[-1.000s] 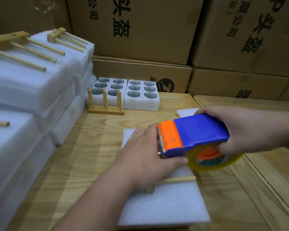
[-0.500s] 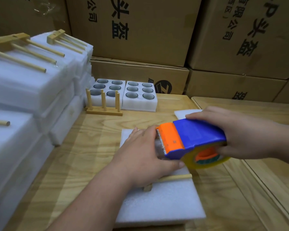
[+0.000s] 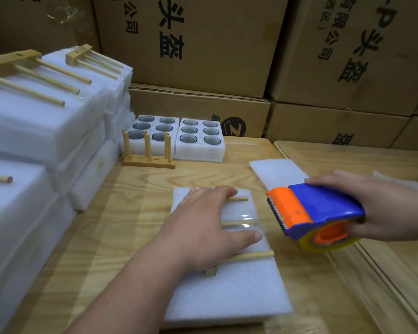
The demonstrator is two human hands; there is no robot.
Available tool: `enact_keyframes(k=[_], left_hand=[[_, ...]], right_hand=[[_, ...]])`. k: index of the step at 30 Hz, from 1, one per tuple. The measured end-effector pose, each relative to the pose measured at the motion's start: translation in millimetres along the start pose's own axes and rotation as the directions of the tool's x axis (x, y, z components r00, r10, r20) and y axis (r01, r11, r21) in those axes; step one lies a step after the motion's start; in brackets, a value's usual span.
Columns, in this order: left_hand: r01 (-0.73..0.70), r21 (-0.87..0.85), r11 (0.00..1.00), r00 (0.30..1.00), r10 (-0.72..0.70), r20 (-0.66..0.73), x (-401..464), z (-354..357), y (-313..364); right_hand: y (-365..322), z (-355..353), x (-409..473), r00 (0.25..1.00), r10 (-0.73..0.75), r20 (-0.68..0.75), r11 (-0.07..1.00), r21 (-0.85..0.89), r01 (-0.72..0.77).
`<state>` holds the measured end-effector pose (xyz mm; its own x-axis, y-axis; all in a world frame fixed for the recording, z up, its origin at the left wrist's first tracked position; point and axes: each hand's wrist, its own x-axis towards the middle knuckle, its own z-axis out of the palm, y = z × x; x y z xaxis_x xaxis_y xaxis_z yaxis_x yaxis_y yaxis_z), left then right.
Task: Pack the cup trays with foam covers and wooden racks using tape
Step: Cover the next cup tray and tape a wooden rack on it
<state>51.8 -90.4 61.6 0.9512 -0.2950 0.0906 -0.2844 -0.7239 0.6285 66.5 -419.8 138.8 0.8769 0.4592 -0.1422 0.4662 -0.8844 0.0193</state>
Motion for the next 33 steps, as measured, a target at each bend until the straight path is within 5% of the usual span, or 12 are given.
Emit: enact_keyframes(k=[15,24,33], left_hand=[[-0.078,0.039,0.996,0.997,0.077,0.022,-0.7,0.5,-1.3],[-0.106,0.039,0.994,0.992,0.103,0.072,-0.7,-2.9,0.2],[-0.106,0.082,0.991,0.991,0.098,0.092,0.0,-2.8,-0.1]], right_hand=[[50.0,27.8,-20.3,0.992,0.118,0.042,0.993,0.0,-0.118],[11.5,7.0,14.2,0.996,-0.051,0.071,0.913,-0.401,0.075],[-43.9,-22.8,43.3,0.974,-0.172,0.147,0.797,-0.56,0.225]])
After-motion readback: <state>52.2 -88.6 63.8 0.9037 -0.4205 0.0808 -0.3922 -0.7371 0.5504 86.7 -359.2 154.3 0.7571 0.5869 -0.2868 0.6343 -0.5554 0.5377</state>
